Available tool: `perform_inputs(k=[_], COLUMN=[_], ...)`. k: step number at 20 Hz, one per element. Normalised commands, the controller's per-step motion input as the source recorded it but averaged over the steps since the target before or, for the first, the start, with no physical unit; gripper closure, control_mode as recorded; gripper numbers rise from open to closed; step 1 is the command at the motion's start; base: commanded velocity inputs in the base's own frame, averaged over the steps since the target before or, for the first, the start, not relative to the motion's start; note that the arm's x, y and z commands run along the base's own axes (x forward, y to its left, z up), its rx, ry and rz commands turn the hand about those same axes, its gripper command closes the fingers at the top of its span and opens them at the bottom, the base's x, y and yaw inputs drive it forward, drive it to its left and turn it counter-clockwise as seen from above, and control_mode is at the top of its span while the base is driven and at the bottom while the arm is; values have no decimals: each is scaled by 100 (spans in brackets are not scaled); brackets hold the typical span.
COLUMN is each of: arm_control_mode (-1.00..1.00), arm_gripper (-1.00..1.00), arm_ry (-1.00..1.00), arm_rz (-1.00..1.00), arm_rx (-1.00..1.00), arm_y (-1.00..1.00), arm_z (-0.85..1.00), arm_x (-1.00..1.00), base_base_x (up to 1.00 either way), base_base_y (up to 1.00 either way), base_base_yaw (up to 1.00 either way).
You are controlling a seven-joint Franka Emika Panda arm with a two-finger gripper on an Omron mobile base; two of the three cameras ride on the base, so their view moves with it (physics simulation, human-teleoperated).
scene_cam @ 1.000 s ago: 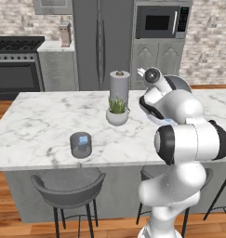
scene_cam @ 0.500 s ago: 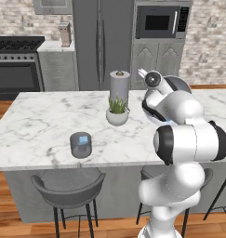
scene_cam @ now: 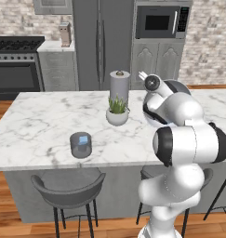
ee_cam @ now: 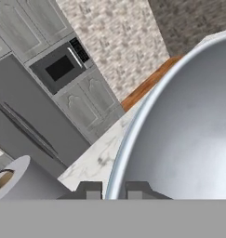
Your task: There are four ice cubes in the ice bowl. Place two ice cubes in each glass of water.
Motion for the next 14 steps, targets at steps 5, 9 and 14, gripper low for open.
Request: perform_inputs(k=[5, 9, 14], arm_control_mode=[-100, -100, -100], arm_gripper=[100, 100, 100], arm_ry=[-2, -4, -5], arm_rz=[-2, -1, 0], arm_rx=[0, 0, 0], arm_y=[0, 0, 0], arm_z=[0, 0, 0], arm_x=[-1, 0, -2], base_base_x=[0, 0, 0], base_base_y=[0, 0, 0], base_base_yaw=[0, 0, 0])
